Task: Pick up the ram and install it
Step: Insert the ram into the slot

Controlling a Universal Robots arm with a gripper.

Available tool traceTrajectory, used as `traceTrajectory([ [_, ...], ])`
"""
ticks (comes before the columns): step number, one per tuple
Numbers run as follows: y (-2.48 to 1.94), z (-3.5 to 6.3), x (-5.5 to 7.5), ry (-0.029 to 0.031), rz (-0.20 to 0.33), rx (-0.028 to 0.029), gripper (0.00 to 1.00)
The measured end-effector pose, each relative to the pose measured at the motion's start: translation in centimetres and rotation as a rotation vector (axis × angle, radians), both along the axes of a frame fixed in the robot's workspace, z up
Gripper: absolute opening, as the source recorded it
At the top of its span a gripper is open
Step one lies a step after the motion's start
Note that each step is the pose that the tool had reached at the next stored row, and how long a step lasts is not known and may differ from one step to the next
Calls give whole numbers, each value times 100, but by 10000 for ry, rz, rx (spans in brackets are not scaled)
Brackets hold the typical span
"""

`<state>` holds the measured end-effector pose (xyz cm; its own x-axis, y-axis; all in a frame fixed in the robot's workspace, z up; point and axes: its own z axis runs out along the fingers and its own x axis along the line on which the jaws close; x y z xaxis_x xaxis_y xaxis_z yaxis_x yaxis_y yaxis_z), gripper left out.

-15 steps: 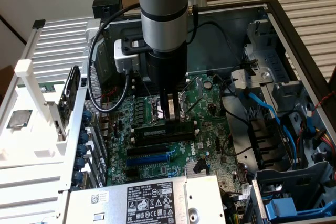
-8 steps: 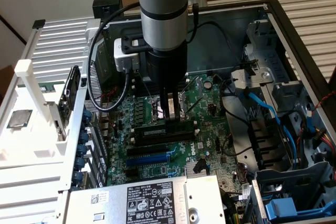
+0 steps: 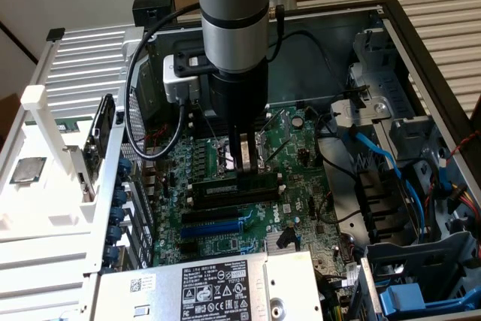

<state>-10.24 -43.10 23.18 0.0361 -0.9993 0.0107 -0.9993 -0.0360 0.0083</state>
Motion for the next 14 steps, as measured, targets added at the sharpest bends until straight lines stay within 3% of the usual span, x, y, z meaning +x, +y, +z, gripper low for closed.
traceTrajectory([
  [14,-8,-1,0,-20,-39,0,13],
])
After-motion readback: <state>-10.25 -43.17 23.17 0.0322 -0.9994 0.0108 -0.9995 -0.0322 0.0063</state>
